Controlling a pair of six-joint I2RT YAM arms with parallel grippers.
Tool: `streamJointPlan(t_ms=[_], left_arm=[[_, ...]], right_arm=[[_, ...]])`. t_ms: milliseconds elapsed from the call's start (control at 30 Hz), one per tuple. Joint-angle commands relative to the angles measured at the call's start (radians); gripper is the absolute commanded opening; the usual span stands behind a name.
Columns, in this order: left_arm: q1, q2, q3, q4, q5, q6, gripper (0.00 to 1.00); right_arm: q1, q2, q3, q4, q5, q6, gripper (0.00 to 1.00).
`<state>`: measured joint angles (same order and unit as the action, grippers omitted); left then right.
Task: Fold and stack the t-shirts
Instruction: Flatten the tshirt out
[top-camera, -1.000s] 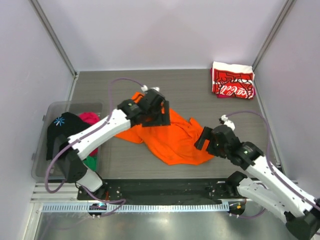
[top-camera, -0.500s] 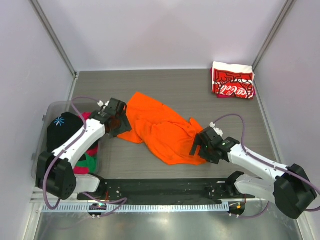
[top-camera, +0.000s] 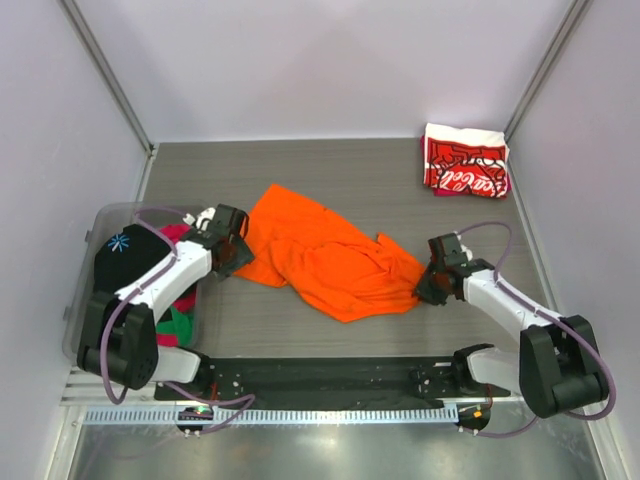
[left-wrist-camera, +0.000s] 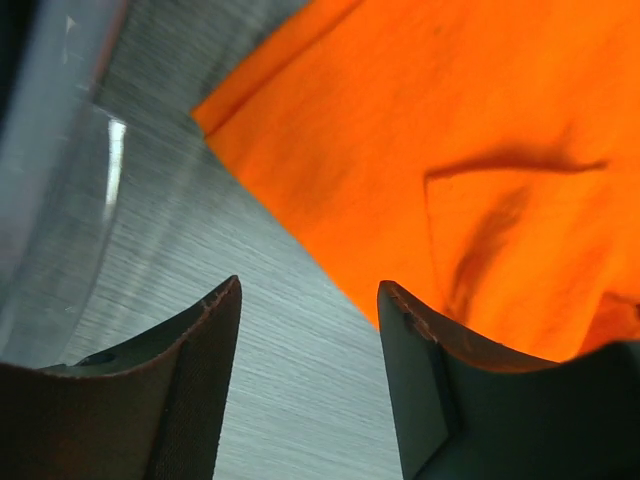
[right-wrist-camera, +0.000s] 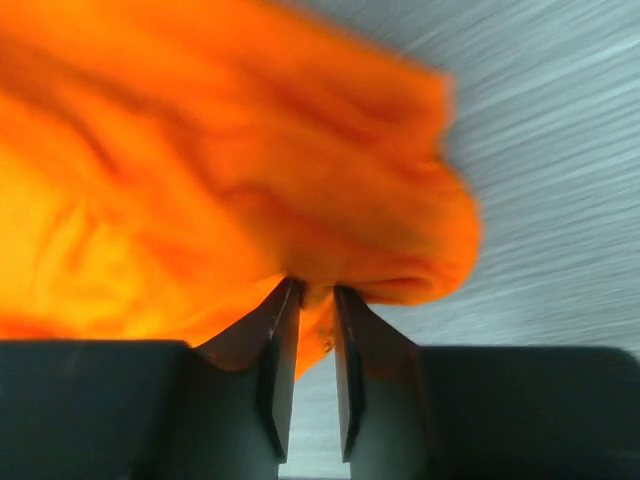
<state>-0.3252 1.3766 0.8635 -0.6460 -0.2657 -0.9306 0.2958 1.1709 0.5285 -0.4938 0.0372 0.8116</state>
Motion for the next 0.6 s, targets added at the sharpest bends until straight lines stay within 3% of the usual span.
streamJointPlan(t_ms=[0, 33, 67, 167, 333, 400, 567], left_arm=[[0.009, -0.091, 0.015, 0.069, -0.087, -0.033, 0.58], [0.011, -0.111, 0.022, 0.069, -0.099, -0.031, 0.56], [0.009, -0.141, 0.023, 0.075, -0.119, -0.03, 0.56], [0.009, -0.156, 0.025, 0.153, -0.115, 0.039, 0.63], [0.008, -0.004, 0.08, 0.181, -0.014, 0.078, 0.72], [0.003, 0.05, 0.065, 0.238, 0.089, 0.073, 0.72], [-0.07, 0.171, 0.039, 0.295, 0.141, 0.036, 0.69]], right_arm=[[-0.142, 0.013, 0.073, -0.023, 0.029, -0.112, 0.26], [-0.177, 0.012, 0.103, -0.038, 0.032, -0.132, 0.36], [-0.225, 0.015, 0.123, -0.045, 0.035, -0.149, 0.62], [-0.233, 0.036, 0.229, -0.106, 0.015, -0.204, 0.78], [-0.211, -0.036, 0.265, -0.118, -0.072, -0.184, 0.88], [-0.211, -0.034, 0.251, -0.106, -0.098, -0.181, 0.89], [-0.211, 0.048, 0.252, -0.017, -0.193, -0.219, 0.88]])
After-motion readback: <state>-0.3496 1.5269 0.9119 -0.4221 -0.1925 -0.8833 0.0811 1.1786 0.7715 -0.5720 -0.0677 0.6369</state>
